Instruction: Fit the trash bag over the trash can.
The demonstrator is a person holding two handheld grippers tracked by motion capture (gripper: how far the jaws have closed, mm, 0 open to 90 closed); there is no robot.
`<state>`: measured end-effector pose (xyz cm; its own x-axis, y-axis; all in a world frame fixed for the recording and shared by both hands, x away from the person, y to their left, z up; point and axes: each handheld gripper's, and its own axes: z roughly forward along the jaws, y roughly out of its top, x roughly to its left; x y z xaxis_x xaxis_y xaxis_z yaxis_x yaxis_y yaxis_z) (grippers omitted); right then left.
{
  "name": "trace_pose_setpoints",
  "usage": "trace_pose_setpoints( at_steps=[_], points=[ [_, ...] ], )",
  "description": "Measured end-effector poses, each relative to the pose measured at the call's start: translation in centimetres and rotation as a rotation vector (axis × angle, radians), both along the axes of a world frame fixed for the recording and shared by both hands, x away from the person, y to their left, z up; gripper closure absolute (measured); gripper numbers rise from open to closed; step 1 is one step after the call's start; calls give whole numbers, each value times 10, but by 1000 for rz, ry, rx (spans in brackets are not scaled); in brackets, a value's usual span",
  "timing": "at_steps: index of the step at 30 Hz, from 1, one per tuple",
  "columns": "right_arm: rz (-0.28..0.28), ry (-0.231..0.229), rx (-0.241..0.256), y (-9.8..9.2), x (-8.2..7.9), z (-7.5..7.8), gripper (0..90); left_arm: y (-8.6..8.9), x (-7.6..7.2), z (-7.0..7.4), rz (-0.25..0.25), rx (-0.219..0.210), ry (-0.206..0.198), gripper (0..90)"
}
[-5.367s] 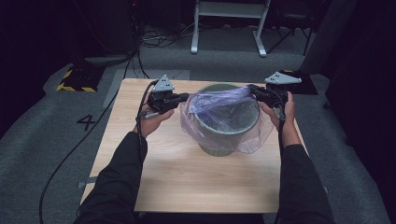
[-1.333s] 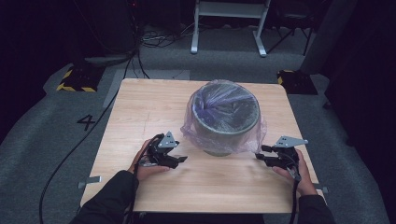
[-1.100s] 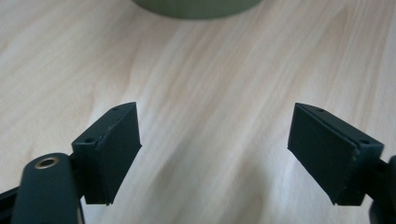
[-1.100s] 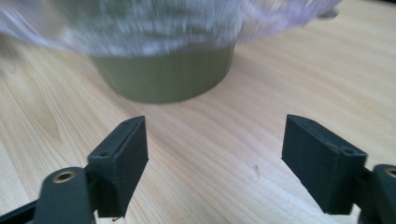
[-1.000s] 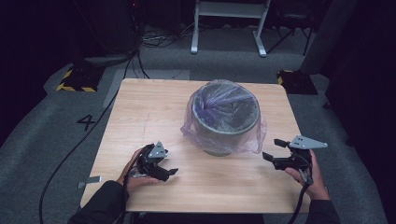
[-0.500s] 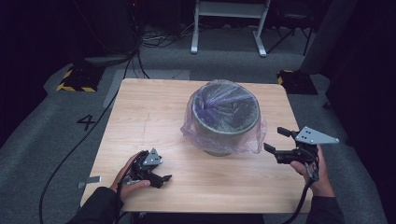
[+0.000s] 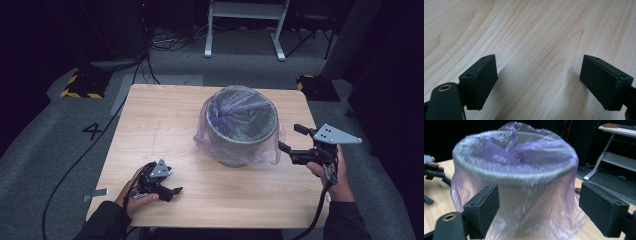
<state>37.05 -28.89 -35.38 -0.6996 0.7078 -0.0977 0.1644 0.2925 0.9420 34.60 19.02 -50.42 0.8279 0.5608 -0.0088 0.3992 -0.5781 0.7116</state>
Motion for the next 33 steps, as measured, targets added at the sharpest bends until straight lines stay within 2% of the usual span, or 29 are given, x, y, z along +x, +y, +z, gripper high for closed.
trace_pose_setpoints(
  at_steps=[1,3,9,11,15,19,33],
  points=[
    [2,1,6,2,2,1,173,0,0,0,0,0,0,143],
    [-3,-6,-31,10,7,6,172,0,0,0,1,0,1,143],
    [15,-15,-24,22,14,17,174,0,0,0,4,-1,1,145],
    [20,-23,-42,28,17,20,173,0,0,0,3,-2,1,145],
    [27,-15,-64,38,25,24,176,0,0,0,4,-1,0,144],
    [45,21,-88,49,37,31,170,0,0,0,3,0,1,144],
    [73,58,-149,83,68,37,168,0,0,0,-1,0,0,144]
  ],
)
